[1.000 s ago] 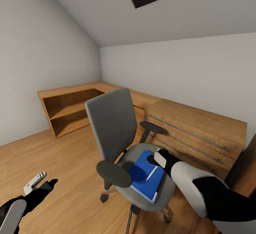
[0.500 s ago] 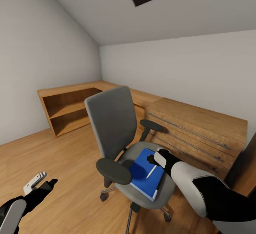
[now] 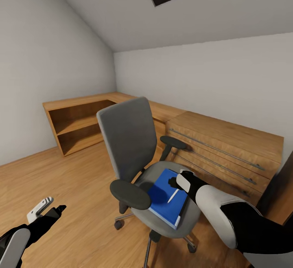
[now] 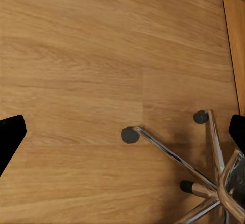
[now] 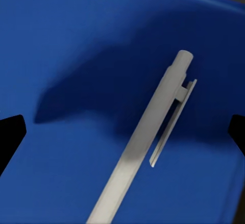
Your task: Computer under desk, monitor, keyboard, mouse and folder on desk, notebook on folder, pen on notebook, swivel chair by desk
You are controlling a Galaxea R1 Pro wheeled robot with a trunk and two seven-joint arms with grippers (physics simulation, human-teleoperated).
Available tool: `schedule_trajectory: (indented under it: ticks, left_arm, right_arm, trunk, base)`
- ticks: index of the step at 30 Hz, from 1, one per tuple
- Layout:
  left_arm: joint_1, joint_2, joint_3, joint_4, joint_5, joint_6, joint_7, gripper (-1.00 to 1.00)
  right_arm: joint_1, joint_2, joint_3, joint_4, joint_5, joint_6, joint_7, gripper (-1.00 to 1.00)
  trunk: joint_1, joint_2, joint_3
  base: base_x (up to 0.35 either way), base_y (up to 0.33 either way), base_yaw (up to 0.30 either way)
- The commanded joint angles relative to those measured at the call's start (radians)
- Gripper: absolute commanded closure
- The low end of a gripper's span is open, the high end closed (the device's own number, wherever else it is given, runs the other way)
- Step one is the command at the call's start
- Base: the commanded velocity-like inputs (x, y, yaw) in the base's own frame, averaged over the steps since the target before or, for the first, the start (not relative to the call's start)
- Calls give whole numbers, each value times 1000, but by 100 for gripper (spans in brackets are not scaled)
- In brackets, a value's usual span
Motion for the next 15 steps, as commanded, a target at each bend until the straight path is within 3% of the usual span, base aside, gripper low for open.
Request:
schedule_trajectory:
  ticks: [1,15]
  left_arm:
    - [-1,0,0,-1,11,3,9,-100]
    - [-1,0,0,-1,11,4,9,-100]
  right_arm:
    - [0,0,9,-2,-9,6,-6,-100]
    - [0,1,9,-2,-8,6,-6,-100]
  trunk:
    - [0,0,-1]
    - [0,0,-1]
  base:
    - [0,0,0]
    - [0,0,0]
